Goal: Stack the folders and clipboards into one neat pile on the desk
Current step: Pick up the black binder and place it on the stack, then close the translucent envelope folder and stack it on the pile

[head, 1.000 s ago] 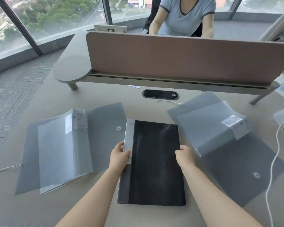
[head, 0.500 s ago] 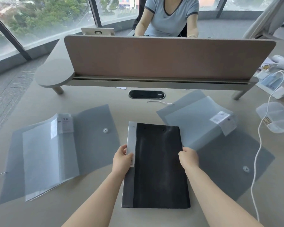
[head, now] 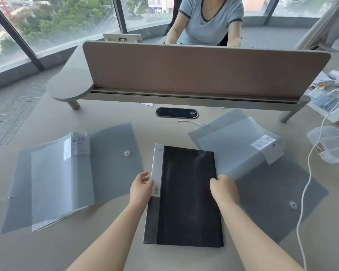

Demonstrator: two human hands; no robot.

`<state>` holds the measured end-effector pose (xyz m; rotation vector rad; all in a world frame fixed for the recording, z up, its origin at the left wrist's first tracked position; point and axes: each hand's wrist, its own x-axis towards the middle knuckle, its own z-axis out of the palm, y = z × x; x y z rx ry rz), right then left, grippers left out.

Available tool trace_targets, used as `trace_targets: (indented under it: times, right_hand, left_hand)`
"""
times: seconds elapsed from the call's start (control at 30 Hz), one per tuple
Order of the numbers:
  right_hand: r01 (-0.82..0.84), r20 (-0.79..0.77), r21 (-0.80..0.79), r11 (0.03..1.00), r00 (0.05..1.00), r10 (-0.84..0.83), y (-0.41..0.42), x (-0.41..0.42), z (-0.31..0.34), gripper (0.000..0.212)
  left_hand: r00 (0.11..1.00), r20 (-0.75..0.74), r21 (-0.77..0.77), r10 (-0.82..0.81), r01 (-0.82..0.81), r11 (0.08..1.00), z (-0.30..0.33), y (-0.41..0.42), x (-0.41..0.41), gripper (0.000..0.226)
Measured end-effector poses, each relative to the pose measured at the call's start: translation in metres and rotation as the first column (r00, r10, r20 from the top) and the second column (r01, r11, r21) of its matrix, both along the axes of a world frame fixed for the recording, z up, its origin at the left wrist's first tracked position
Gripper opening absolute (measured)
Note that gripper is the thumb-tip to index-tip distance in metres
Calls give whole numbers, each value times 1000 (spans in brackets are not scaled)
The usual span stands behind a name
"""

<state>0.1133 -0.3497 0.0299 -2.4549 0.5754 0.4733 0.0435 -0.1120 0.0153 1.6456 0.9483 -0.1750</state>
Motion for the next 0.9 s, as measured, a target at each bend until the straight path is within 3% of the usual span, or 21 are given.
trace_targets:
  times: [0.13,0.2,0.3,0.47,0.7,0.9]
  right_hand:
    - [-101,109,-3,995,989,100,21,0,11,26]
    - [-156,162,19,988,975,151,40,1,18,12]
    - [-228,231,69,971,951,207,72,3,29,35]
    - [-372,286,155,915,903,319,130,0,38,35]
    - [-542,151,232,808,840,520,206,-8,34,49]
    - [-536,-63,172,827,831,552,245,-5,12,62]
  left_hand:
    - [999,25,100,24,-26,995,5,13,-7,34]
    - [999,39,133,38,-42,990,8,24,-12,33]
    - [997,51,172,55,-63,983,12,42,-17,34]
    - [996,68,264,53,-69,962,16,77,-29,38]
    - [997,-75,571,30,18,820,11,133,-46,56]
    - [967,-251,617,37,130,776,-4,168,-59,81]
